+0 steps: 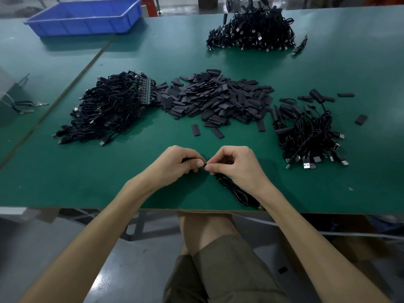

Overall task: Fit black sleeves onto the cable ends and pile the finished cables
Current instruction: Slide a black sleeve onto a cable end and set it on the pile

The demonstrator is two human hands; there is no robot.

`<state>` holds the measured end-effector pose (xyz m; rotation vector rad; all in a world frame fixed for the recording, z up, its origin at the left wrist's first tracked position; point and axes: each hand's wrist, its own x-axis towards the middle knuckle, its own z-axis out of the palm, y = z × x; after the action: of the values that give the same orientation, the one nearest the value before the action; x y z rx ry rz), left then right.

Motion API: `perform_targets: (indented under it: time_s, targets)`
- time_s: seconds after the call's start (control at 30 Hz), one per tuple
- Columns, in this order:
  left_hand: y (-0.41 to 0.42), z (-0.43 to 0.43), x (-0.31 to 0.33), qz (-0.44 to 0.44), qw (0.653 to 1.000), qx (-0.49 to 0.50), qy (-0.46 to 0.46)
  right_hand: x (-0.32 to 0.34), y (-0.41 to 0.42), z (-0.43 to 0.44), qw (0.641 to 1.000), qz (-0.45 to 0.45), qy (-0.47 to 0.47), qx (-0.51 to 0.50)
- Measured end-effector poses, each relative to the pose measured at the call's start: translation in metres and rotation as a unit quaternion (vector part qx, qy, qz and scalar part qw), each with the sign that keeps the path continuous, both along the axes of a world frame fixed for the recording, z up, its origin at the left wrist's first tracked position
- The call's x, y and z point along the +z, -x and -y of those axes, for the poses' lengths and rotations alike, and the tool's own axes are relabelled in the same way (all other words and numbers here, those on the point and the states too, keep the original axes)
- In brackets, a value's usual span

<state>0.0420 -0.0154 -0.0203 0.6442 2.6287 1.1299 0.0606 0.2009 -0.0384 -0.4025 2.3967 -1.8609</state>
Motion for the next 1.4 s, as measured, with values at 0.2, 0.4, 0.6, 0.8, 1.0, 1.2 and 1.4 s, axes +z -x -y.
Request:
perform_targets:
  time_s: [0.2,0.4,0.6,0.8,1.0,1.2,1.4]
  targets:
    - [-0.005,0.003,-0.008,-0.011,0.996,0.024,-0.080,0.002,0.000,-0.002,0.999,0.008,0.033,0.016]
    - [-0.009,0.001,-0.013,-0.027,0.992,0.044,-0.113,0.001,0.000,-0.003,0.999,0.013,0.037,0.017]
    - [-0.011,0.002,-0.015,-0.048,0.993,0.045,-0.098,0.000,0.000,-0.003,0.999,0.012,0.034,0.014]
    - [-0.014,0.000,-0.013,-0.054,0.993,0.048,-0.093,0.000,-0.001,-0.003,0.999,0.011,0.026,0.015]
    - [-0.015,-0.001,-0.012,-0.056,0.993,0.055,-0.084,-0.001,0.000,-0.002,1.000,0.011,0.022,0.016]
    - [-0.017,0.000,-0.011,-0.062,0.993,0.060,-0.078,0.000,0.000,-0.002,1.000,0.010,0.019,0.014]
    - [-0.018,-0.002,-0.009,-0.069,0.994,0.068,-0.059,0.001,-0.001,-0.002,1.000,0.013,0.016,0.013]
